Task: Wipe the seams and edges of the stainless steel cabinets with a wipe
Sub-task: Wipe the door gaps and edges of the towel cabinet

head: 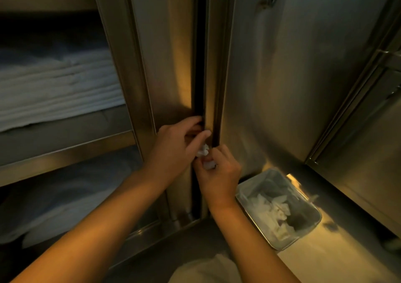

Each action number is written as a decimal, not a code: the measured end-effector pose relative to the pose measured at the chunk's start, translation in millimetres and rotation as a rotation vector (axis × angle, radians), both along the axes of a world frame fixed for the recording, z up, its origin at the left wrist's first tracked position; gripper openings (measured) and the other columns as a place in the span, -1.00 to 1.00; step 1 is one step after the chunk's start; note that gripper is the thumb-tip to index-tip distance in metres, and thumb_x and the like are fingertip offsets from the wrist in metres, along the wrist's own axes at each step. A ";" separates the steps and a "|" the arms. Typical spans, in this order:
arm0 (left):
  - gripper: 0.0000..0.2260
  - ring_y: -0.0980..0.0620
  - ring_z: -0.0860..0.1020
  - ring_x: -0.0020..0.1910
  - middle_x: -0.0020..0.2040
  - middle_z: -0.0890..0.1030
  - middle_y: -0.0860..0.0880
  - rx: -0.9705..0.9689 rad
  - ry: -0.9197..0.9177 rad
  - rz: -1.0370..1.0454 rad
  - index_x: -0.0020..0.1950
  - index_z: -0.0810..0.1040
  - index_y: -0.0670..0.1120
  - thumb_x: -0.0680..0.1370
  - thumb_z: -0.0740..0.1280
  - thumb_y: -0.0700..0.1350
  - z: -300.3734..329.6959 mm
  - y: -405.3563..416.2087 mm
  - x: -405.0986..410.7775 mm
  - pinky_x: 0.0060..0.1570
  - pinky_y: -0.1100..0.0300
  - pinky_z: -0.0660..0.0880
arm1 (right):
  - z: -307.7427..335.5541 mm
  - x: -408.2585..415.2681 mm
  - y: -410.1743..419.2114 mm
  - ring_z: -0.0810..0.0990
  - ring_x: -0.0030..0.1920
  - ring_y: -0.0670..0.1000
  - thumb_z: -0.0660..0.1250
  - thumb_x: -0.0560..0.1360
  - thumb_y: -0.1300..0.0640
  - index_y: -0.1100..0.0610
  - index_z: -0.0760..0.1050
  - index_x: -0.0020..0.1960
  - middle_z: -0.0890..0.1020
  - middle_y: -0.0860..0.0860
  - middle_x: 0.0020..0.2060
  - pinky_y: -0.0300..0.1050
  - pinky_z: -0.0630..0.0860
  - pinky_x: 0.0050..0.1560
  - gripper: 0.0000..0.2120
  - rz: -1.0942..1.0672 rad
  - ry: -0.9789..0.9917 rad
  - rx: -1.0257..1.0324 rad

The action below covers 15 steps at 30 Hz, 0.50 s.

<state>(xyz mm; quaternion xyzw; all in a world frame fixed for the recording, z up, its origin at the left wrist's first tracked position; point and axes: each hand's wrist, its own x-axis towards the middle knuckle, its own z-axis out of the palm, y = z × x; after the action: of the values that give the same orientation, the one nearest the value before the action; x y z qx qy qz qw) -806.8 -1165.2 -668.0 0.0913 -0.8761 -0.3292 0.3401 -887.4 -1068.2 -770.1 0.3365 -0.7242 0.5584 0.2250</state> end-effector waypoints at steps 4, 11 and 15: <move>-0.76 0.25 0.64 0.07 0.07 0.71 0.08 -0.036 -0.025 0.021 0.29 0.63 -0.05 0.64 0.39 -0.06 -0.5 -3.5 -8.3 0.07 0.46 0.52 | -46.7 10.3 6.1 0.40 -0.31 -0.18 0.56 0.36 0.35 0.13 0.50 -0.31 0.50 -0.01 -0.30 -0.48 0.26 -0.23 -0.73 -0.036 -0.063 0.017; -0.76 0.44 0.60 0.01 -0.02 0.61 0.27 -0.039 -0.030 0.019 0.29 0.55 0.09 0.63 0.41 -0.08 1.4 -4.8 -10.6 0.04 0.53 0.49 | -101.8 12.2 10.3 0.40 -0.29 -0.25 0.50 0.44 0.33 0.08 0.53 -0.25 0.50 -0.04 -0.30 -0.49 0.27 -0.20 -0.77 -0.006 -0.140 -0.011; -0.79 0.34 0.63 0.05 -0.04 0.63 0.27 -0.037 -0.011 0.010 0.24 0.55 0.14 0.64 0.41 -0.08 1.3 -5.2 -10.5 0.04 0.47 0.52 | -166.4 16.0 19.3 0.62 -0.20 -0.24 0.52 0.46 0.25 0.02 0.64 -0.13 0.67 -0.10 -0.23 -0.36 0.54 -0.12 -0.85 0.038 -0.387 0.124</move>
<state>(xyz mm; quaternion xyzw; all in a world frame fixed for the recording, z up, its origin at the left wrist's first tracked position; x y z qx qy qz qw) -817.3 -1170.5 -666.7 0.0912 -0.8835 -0.3106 0.3386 -871.5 -1048.8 -936.5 0.2497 -0.7805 0.5709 0.0498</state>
